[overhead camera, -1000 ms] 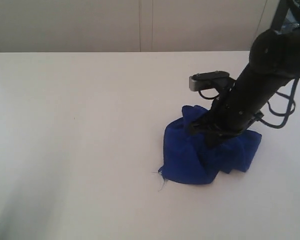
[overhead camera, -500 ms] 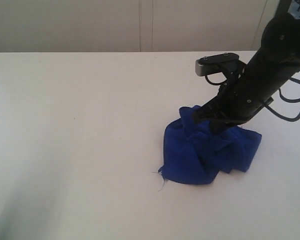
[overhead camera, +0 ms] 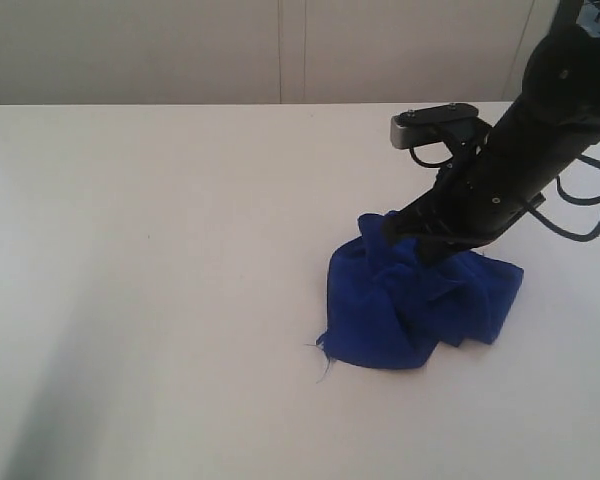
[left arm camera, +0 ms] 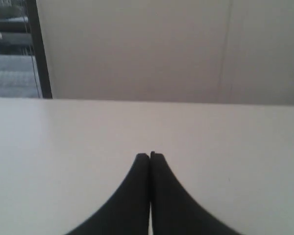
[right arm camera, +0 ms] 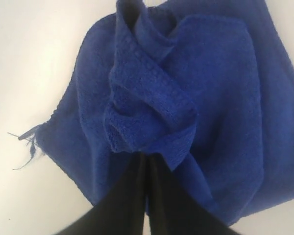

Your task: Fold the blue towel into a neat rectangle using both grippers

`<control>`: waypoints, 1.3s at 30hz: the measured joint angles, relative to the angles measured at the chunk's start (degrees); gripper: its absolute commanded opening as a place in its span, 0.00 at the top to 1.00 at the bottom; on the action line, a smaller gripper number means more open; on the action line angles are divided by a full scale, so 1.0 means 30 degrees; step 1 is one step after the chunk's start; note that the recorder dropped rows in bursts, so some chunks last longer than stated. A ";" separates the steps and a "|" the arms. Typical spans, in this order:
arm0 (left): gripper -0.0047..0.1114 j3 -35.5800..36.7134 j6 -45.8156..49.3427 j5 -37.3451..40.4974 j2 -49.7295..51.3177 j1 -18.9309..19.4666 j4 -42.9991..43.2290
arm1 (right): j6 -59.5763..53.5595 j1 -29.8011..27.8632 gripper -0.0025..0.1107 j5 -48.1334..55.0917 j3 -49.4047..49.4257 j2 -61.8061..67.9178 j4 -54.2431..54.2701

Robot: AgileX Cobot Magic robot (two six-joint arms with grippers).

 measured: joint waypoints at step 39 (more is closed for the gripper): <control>0.96 -1.1181 1.1551 1.4767 1.8550 -0.2231 -1.1538 | 0.0000 0.0000 0.98 -0.1191 0.0000 0.0000 0.0300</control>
